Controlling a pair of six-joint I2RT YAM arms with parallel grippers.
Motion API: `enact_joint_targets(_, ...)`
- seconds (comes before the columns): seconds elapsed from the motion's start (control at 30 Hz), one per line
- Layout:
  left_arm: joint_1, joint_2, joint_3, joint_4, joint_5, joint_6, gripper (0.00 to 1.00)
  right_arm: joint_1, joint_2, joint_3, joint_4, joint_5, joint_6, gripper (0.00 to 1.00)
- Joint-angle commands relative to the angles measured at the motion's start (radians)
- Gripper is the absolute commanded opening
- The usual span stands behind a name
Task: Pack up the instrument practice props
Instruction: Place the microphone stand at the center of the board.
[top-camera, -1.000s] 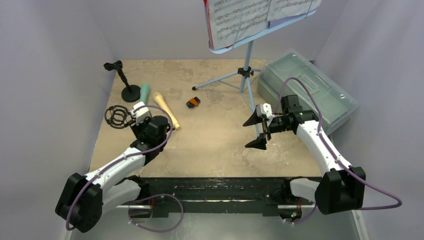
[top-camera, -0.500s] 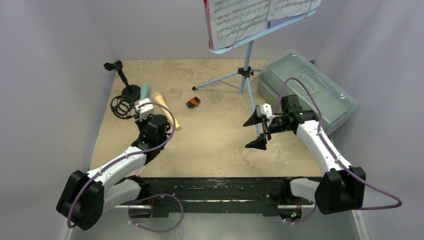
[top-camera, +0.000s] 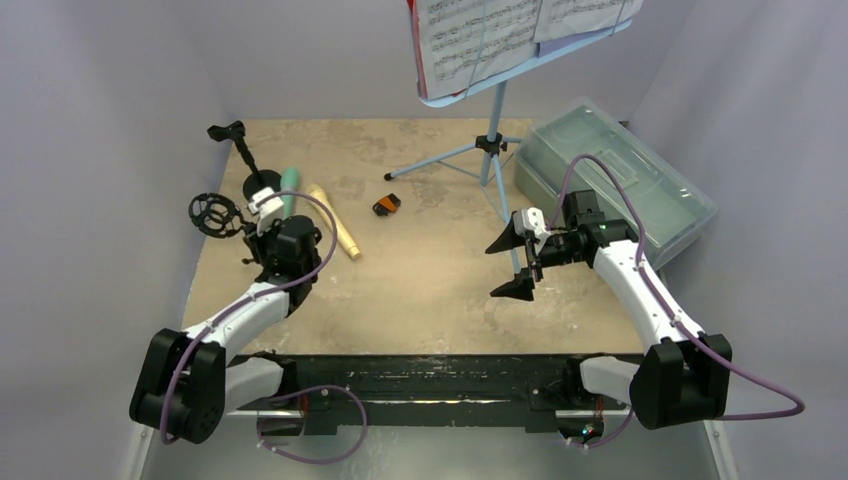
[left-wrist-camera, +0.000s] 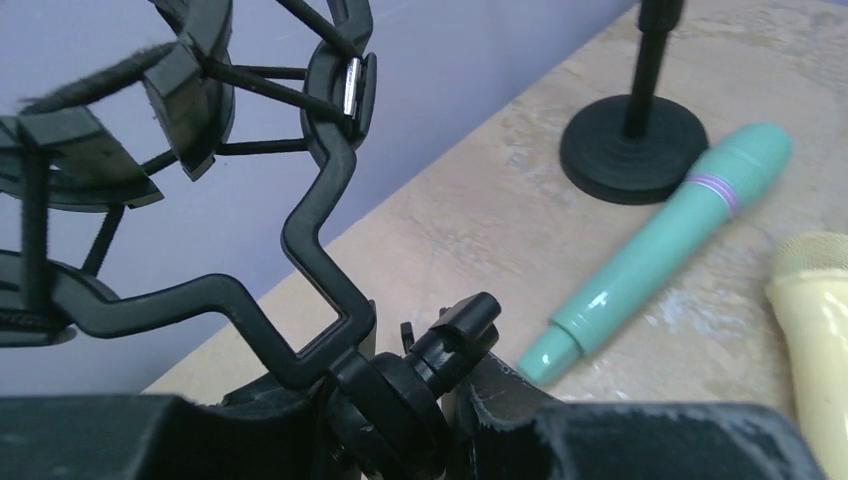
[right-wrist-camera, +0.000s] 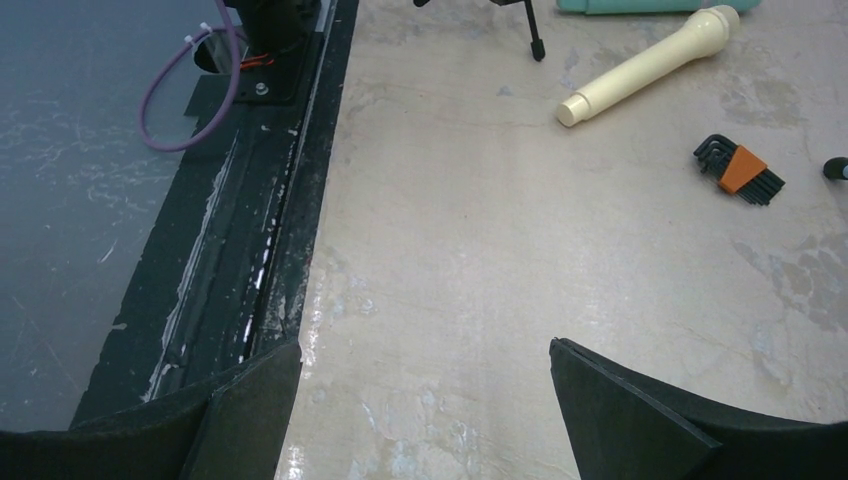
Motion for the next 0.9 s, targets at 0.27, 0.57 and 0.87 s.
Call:
enact_joint_targets(0.27,0.113,0.000,0.072,-0.242,0.000,-0.357,0.69,-0.003,-0.034,0.047,-0.033,-0.035,-0.040,0.98)
enact_joint_targets(0.57,0.084,-0.160,0.138,-0.563,0.252,-0.503,1.00,-0.003,-0.032,0.047,-0.028,-0.025,-0.040,0.98)
enact_joint_targets(0.87,0.002,-0.402,0.139,-0.772,0.487,-0.560,1.00,-0.003,-0.029,0.044,-0.014,-0.009,-0.033,0.98)
